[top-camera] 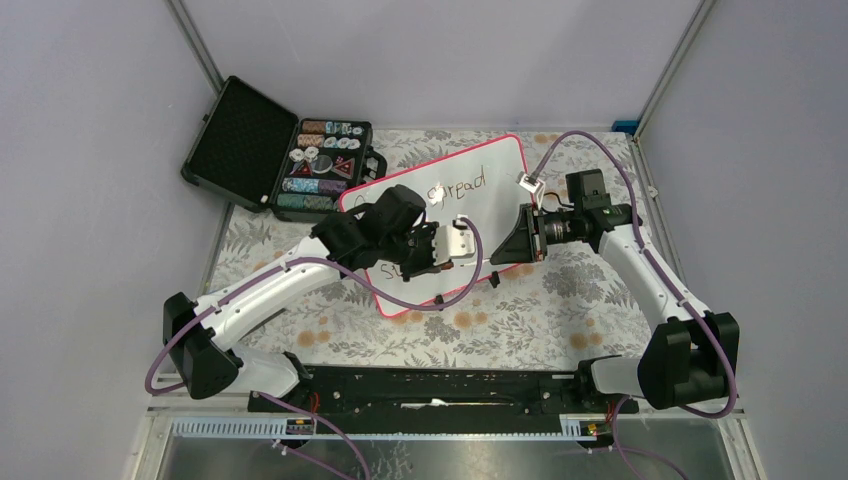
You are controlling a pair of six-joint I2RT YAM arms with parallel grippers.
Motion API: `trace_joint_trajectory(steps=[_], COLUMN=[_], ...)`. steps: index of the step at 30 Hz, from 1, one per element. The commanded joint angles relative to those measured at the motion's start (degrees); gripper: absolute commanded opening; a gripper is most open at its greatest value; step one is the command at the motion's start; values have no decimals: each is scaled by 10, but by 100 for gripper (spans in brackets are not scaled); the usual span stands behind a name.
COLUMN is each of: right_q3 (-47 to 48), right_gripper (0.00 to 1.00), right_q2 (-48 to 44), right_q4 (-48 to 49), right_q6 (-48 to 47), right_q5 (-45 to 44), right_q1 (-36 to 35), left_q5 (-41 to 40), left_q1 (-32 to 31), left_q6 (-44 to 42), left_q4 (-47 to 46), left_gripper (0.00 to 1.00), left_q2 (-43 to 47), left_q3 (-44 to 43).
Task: Write a sentence on the whiteboard
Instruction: Close the whiteboard marker at the center of the board.
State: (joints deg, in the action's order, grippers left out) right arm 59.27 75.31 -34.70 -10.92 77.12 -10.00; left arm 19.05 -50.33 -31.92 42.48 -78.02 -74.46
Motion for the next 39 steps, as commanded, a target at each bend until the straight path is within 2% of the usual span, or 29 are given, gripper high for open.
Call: trace_joint_trajectory(steps=[1,7,39], right_q3=[-5,-7,-3], right_gripper=[0,0,0], right_q2=[-2,2,5], right_q4=[31,57,57], right_q6=[26,50,44], right_q5=[-8,-17,-49], right_q1=[-9,-10,-35], left_q5=[25,32,41], left_q1=[-3,-6,-6], left_q6=[0,1,16], left_q4=[-13,-10,-12], left_gripper=[0,0,0], left_q2=[16,15,15], left_q3=[-19,-23,-22])
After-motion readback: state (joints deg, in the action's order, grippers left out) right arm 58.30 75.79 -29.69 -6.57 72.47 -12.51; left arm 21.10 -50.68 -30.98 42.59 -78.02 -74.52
